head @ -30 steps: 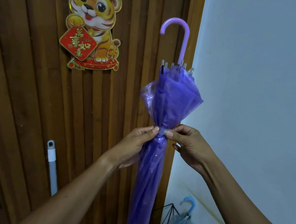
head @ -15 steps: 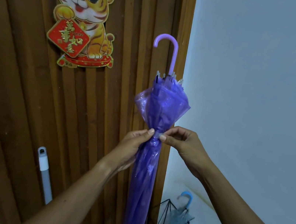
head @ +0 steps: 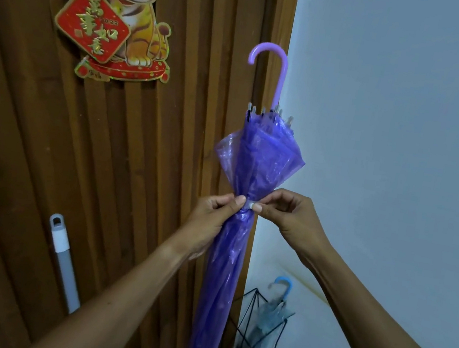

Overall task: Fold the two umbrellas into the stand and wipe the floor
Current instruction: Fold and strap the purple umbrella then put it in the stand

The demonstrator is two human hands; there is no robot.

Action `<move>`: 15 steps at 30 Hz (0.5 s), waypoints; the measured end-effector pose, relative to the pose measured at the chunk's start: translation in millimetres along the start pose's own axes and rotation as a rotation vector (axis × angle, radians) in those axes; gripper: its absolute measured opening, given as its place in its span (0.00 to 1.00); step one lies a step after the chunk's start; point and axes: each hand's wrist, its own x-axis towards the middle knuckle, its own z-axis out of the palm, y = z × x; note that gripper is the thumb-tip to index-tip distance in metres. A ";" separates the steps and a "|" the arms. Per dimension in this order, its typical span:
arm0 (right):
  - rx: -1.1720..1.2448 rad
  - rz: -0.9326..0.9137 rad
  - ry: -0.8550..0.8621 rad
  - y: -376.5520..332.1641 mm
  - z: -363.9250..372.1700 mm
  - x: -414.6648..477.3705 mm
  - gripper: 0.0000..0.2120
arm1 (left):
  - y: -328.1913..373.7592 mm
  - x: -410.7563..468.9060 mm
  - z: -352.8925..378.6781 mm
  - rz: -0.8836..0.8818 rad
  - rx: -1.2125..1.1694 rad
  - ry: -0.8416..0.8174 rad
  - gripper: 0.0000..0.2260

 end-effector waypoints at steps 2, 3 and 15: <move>-0.042 0.016 0.002 0.3 -1.7 -2.0 0.07 | -6.2 -0.9 4.4 -0.001 -0.021 0.033 0.11; -0.064 0.034 -0.008 -0.4 -3.1 -2.4 0.08 | -9.9 -0.1 6.9 0.002 -0.026 0.055 0.11; -0.166 0.163 0.030 39.0 -35.9 13.8 0.17 | -73.9 39.7 6.8 -0.081 0.278 0.026 0.04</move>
